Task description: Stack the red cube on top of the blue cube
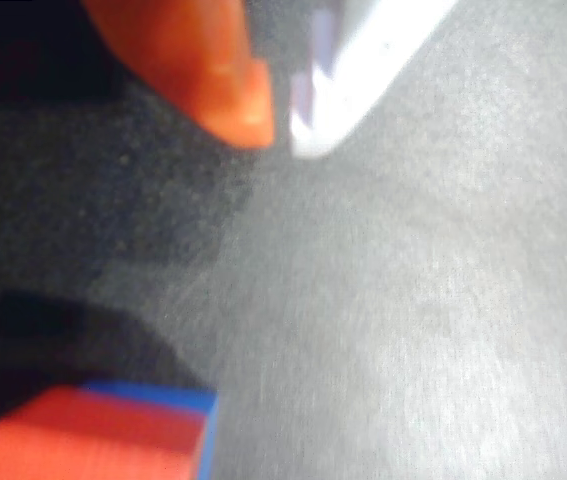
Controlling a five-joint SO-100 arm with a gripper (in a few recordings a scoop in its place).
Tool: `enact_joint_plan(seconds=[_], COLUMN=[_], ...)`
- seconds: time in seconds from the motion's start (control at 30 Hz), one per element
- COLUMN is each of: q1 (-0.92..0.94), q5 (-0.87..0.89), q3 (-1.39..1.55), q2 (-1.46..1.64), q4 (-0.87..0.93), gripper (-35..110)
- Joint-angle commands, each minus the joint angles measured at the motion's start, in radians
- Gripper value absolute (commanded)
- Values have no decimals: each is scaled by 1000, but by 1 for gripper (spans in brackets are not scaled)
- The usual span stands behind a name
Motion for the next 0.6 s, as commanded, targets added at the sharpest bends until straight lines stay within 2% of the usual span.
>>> enact_joint_plan(seconds=[0.0, 0.13, 0.2, 0.43, 0.57], q1=[3, 12, 14, 35, 38], q5=[6, 6, 8, 28, 26], q3=[41, 212, 275, 273, 273], q2=[91, 350, 526, 532, 541], q4=[-18, -11, 69, 109, 204], gripper=[0, 0, 0, 0, 0])
